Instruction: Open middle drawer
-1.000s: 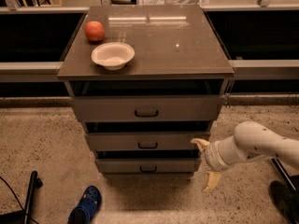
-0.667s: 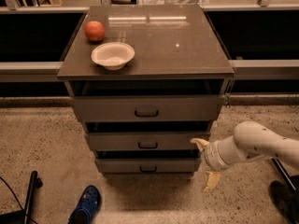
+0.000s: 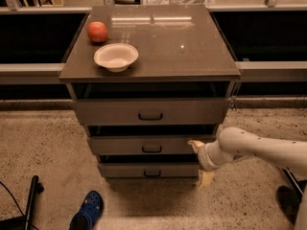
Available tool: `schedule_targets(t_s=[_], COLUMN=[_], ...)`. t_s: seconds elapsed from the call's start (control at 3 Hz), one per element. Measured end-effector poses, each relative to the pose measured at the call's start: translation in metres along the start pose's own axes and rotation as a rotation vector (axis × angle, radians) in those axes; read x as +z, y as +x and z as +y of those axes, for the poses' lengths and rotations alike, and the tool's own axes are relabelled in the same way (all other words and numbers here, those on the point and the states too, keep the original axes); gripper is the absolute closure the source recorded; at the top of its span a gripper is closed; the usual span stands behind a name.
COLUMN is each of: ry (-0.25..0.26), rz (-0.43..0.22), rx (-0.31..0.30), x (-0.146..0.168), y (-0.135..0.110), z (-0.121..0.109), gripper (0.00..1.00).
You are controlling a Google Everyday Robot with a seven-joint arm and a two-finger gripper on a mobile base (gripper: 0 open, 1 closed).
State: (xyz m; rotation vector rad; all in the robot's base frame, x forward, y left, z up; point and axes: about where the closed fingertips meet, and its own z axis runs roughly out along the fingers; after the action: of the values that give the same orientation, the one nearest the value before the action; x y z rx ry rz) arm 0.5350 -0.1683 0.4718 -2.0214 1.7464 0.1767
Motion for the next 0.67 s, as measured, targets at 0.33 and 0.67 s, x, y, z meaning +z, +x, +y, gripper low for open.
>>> schedule_targets(t_s=[0.33, 0.67], ry=[0.04, 0.099], rz=[0.031, 0.052], rx=[0.008, 0.015], x=[0.024, 0.024], y=[0.024, 0.041], z=[-0.021, -0.047], gripper=[0.0, 0.0])
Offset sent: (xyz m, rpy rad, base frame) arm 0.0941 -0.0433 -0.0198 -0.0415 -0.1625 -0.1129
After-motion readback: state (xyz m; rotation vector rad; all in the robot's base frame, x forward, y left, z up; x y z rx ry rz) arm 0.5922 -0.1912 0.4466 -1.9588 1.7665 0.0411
